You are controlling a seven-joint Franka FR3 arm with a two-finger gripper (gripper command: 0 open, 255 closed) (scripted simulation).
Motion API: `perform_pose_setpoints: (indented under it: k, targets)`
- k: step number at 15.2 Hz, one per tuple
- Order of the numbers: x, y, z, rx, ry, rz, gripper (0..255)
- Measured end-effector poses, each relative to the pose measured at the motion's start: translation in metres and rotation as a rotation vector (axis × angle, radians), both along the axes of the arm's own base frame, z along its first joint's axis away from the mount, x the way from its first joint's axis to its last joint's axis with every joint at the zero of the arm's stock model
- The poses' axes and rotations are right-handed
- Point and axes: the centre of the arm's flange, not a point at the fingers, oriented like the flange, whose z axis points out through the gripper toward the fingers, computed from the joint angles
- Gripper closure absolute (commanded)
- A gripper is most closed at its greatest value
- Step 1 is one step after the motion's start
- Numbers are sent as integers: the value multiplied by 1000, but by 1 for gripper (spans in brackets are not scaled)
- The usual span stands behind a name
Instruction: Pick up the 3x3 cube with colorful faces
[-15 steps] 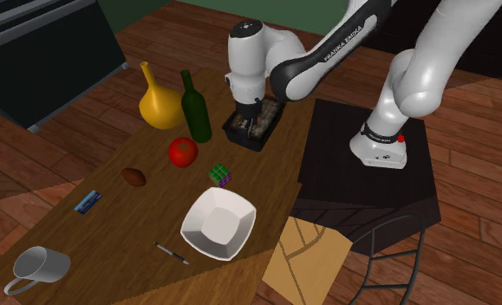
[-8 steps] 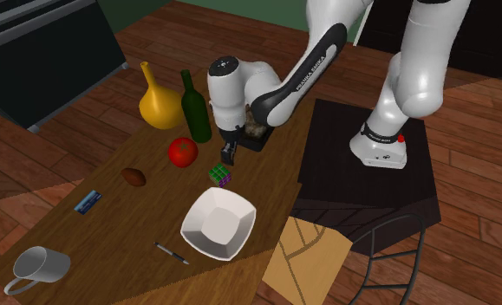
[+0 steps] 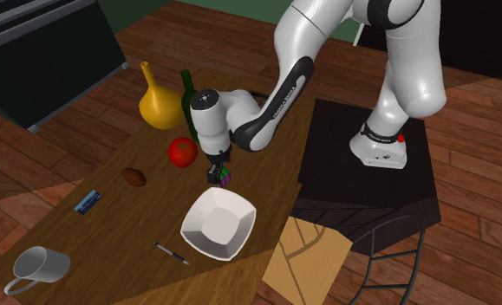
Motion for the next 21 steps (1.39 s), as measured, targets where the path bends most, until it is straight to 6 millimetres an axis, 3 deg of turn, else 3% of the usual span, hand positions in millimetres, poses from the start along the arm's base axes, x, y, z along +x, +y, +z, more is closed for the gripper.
perform_pose_setpoints:
  k: [6,7,17,21]
  targets:
    - [1,0,-28,0,-3,-3,0]
    - [1,1,-29,0,-2,-2,255]
    - [0,1,-29,2,-3,-1,255]
    - [-1,2,-15,0,-1,0,255]
